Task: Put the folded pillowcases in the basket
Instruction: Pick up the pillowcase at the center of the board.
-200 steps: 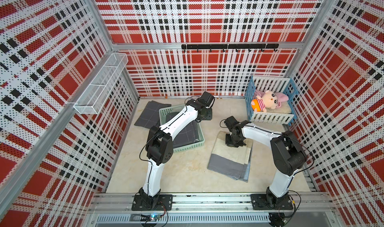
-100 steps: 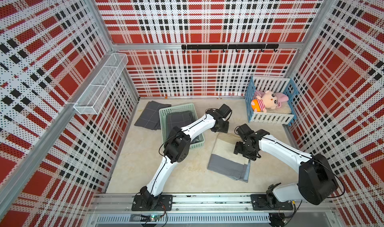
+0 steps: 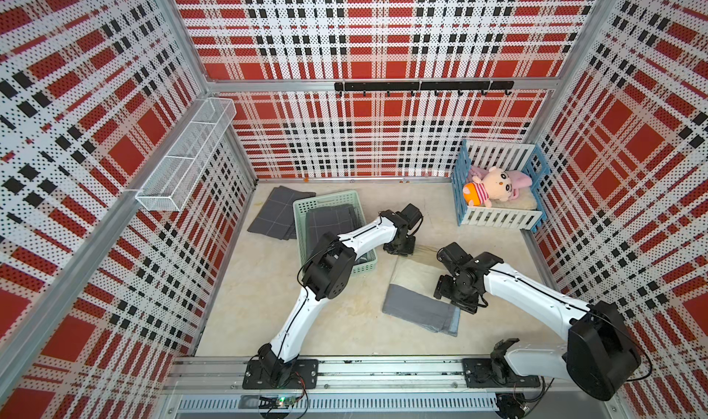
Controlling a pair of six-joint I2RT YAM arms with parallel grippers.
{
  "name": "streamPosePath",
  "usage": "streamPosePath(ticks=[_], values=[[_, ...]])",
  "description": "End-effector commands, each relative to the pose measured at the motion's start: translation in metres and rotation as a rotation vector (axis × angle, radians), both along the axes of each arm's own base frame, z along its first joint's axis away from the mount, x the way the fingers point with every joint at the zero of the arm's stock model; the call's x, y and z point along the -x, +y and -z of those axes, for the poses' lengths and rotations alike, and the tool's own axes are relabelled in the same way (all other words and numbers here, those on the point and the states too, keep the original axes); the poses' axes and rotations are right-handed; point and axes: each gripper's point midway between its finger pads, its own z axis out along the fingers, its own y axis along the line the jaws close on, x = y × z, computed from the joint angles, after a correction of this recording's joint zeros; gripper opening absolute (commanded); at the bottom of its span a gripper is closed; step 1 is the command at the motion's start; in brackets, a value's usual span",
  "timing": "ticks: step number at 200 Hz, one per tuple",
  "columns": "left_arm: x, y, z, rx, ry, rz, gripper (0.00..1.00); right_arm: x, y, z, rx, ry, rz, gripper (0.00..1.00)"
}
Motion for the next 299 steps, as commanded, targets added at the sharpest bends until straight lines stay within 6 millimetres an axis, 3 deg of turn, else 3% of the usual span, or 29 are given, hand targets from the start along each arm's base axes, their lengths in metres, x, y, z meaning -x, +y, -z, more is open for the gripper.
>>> streamPosePath(ticks=[1,44,80,118,140,155,163,173,193,257,299], values=[[-0.001,0.007,0.021,-0.041,0.018,0.001,0.03,0.005,-0.001,0.0,0.006,0.012,0.018,0.8],[-0.009,0.009,0.021,-0.004,0.022,-0.014,0.0,0.017,0.008,0.015,-0.018,0.07,0.02,0.87],[-0.014,0.009,0.007,0.027,-0.016,-0.031,0.0,0.037,0.016,0.036,0.003,0.154,0.014,0.88],[-0.017,0.008,-0.003,0.048,-0.027,-0.031,0.0,0.044,0.02,0.054,-0.008,0.187,-0.01,0.87],[-0.014,0.004,-0.004,0.064,-0.017,-0.022,0.0,0.045,0.027,0.063,-0.042,0.2,-0.035,0.74],[-0.013,0.001,-0.007,0.076,-0.016,-0.016,0.0,0.042,0.029,0.064,-0.043,0.194,-0.044,0.55],[-0.013,0.0,-0.009,0.086,-0.014,-0.008,0.0,0.04,0.028,0.063,-0.036,0.186,-0.045,0.39],[-0.012,-0.002,-0.013,0.099,-0.013,-0.002,0.0,0.037,0.028,0.059,-0.033,0.173,-0.044,0.22],[-0.015,-0.006,-0.031,0.123,-0.049,0.009,0.0,0.029,0.025,0.048,-0.007,0.135,-0.049,0.0],[-0.033,-0.002,-0.107,0.239,-0.159,-0.02,0.0,-0.02,0.036,-0.024,0.007,-0.07,-0.066,0.0],[-0.049,0.021,-0.158,0.303,-0.233,-0.086,0.0,-0.058,0.065,-0.08,-0.052,-0.193,-0.125,0.0]])
